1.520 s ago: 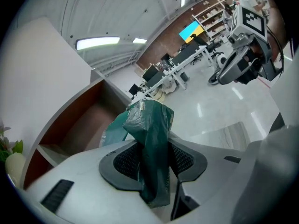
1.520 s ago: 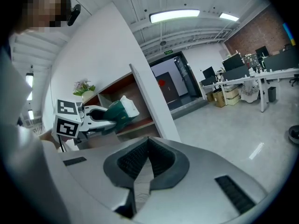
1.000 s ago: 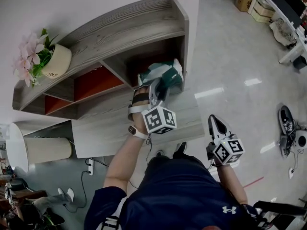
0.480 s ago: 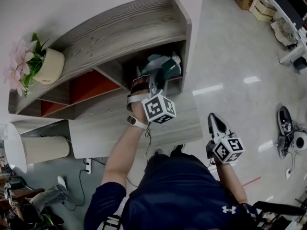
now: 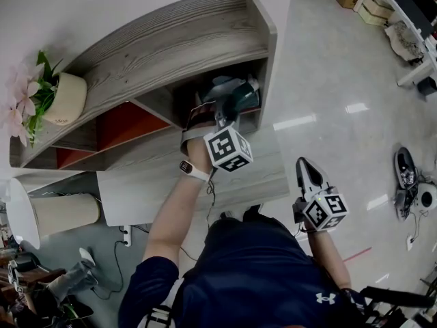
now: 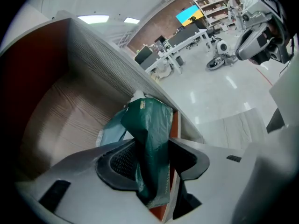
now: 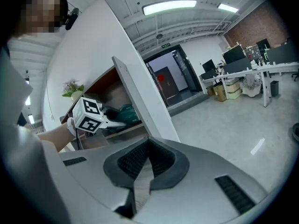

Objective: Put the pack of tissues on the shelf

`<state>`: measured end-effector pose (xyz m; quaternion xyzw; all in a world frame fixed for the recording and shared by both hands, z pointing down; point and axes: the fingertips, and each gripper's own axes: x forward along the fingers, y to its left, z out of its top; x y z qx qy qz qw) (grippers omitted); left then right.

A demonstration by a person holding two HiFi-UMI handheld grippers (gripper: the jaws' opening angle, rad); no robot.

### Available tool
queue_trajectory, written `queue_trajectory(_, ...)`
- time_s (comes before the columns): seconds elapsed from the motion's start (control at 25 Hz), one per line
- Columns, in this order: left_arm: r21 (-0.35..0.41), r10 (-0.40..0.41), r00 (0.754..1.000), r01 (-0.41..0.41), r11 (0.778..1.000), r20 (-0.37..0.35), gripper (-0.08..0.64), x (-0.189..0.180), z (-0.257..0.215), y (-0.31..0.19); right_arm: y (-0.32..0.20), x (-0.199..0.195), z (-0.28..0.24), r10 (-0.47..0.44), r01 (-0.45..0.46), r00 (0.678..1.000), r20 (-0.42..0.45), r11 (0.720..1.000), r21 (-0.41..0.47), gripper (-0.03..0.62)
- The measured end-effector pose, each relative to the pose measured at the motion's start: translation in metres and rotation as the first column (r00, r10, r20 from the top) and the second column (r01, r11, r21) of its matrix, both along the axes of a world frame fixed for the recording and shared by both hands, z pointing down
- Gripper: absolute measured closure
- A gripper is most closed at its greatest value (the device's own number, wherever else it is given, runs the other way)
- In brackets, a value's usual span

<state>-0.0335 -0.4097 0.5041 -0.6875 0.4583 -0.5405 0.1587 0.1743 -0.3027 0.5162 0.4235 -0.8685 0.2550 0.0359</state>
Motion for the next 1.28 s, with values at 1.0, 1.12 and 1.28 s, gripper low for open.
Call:
queue_trajectory(1.0, 0.149, 0.087, 0.853, -0.011, 0.989, -0.515, 0.287, 0.015, -0.076, 0.129, 0.068, -0.047, -0.037, 0.001, -0.003, 1.0, 0.02, 0.996, 0.085, 0.583)
queue_trajectory(1.12, 0.146, 0.078, 0.793, 0.014, 0.989, -0.604, 0.433, 0.003, -0.078, 0.153, 0.079, -0.059, -0.045, -0.011, 0.01, 1.0, 0.012, 0.994, 0.105, 0.583)
queue_trajectory(1.28, 0.216, 0.104, 0.731, 0.061, 0.974, -0.675, 0.522, -0.018, -0.092, 0.18, 0.089, -0.073, -0.056, -0.018, 0.017, 1.0, 0.009, 0.991, 0.131, 0.583)
